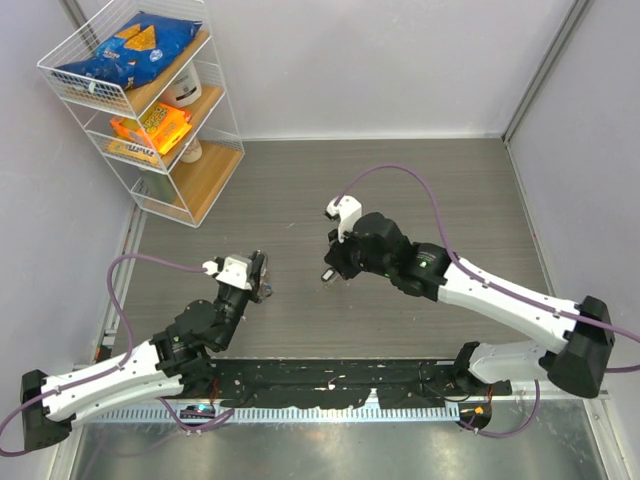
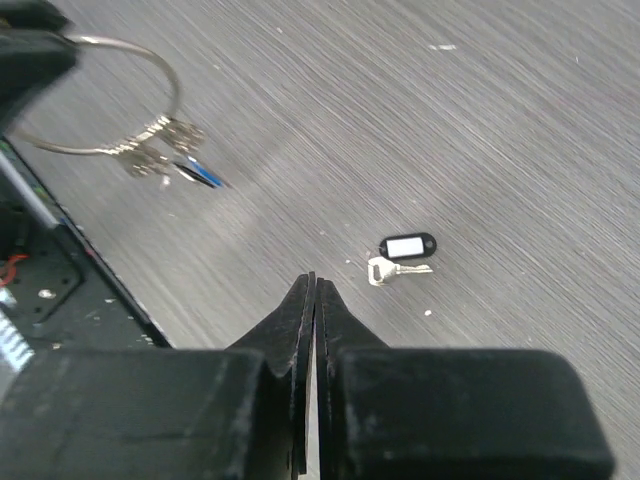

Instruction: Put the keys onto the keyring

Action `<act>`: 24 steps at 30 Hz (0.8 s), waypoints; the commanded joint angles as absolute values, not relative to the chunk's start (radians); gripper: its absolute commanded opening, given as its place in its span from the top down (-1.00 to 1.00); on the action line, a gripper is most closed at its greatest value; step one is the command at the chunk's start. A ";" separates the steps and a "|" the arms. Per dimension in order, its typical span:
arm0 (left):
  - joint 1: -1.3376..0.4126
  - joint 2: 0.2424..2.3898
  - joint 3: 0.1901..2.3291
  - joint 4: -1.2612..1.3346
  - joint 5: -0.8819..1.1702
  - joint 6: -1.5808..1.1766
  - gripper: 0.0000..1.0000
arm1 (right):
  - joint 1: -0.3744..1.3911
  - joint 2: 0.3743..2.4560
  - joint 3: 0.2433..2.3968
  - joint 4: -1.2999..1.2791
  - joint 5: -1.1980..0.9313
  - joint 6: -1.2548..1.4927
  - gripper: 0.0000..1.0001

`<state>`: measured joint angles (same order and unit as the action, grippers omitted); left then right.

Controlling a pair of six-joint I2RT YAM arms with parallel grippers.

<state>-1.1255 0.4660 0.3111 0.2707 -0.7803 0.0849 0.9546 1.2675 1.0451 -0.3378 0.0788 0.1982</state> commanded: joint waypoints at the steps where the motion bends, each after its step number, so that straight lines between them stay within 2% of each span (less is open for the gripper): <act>1: -1.123 0.442 0.341 0.316 -0.724 0.054 1.00 | 0.965 1.172 1.032 -0.337 0.018 0.252 0.89; 4: -1.123 0.439 0.336 0.318 -0.724 0.054 1.00 | 0.968 1.172 1.025 -0.368 0.121 0.244 0.89; 6: -1.123 0.442 0.337 0.318 -0.726 0.054 1.00 | 0.968 1.196 1.020 -0.385 0.111 0.239 0.84; 7: -1.124 0.443 0.337 0.318 -0.727 0.054 1.00 | 0.968 1.221 1.008 -0.380 0.103 0.248 0.75; 8: -1.123 0.445 0.337 0.316 -0.729 0.055 1.00 | 0.968 1.227 0.999 -0.373 0.101 0.261 0.44; 12: -1.123 0.453 0.339 0.321 -0.735 0.054 1.00 | 0.968 1.284 0.937 -0.284 0.129 0.314 0.00; 15: -1.123 0.457 0.339 0.322 -0.738 0.052 1.00 | 0.968 1.353 0.925 -0.242 0.150 0.347 -0.13; 24: -1.124 0.448 0.337 0.319 -0.747 0.054 1.00 | 0.991 1.561 0.976 -0.183 0.236 0.394 -0.17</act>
